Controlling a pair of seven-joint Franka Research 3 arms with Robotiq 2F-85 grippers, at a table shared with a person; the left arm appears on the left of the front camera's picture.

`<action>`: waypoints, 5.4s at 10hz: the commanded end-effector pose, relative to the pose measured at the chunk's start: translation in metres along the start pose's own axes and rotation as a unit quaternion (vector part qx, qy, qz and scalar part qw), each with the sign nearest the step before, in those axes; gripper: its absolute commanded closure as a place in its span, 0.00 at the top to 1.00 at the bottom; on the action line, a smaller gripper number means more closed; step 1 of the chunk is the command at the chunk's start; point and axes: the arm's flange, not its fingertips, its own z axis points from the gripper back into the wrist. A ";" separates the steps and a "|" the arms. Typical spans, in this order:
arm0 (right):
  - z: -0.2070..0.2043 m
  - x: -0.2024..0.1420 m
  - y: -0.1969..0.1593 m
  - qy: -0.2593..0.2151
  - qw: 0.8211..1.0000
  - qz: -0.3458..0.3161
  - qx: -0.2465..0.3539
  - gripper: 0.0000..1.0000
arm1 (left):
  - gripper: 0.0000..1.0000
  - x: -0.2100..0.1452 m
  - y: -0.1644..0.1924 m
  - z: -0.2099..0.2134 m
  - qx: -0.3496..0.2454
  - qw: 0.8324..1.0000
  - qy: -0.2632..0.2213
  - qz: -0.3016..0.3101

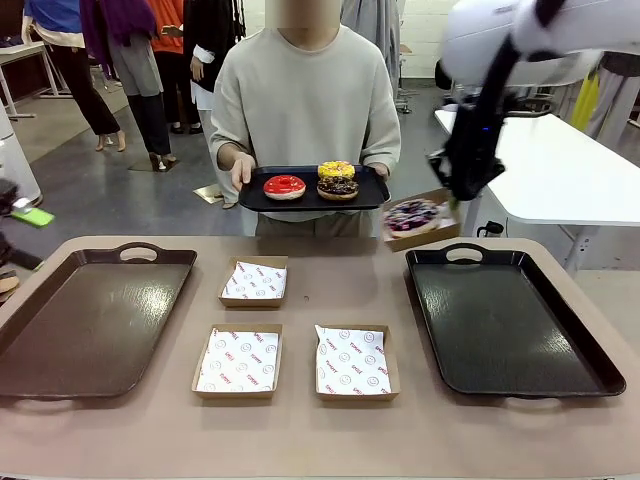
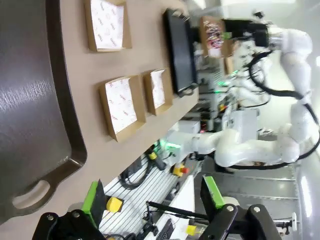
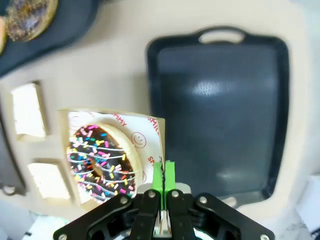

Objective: Individually package the donuts and arrange them on the tray.
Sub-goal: Place the picked Paper togo box on the Handle tray while simultaneously picking up another Paper togo box from the table with the other hand.

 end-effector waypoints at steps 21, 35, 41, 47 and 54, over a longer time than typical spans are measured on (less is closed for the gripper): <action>-0.068 0.015 -0.155 0.019 1.000 0.003 -0.002 0.01 | 1.00 0.162 -0.044 -0.304 0.433 0.899 -0.005 -0.064; -0.085 0.035 -0.142 0.004 0.999 0.022 -0.024 0.01 | 1.00 0.164 -0.042 -0.301 0.435 0.898 0.003 -0.069; -0.124 0.066 -0.147 -0.022 0.999 0.038 0.011 0.01 | 1.00 0.195 -0.032 -0.310 0.475 0.880 -0.012 0.005; -0.149 0.084 -0.146 0.008 0.999 0.032 0.025 0.01 | 1.00 0.205 -0.018 -0.311 0.467 0.884 -0.004 0.024; -0.156 0.079 -0.148 0.030 0.999 0.026 0.003 0.01 | 1.00 0.209 -0.018 -0.319 0.469 0.883 0.007 0.021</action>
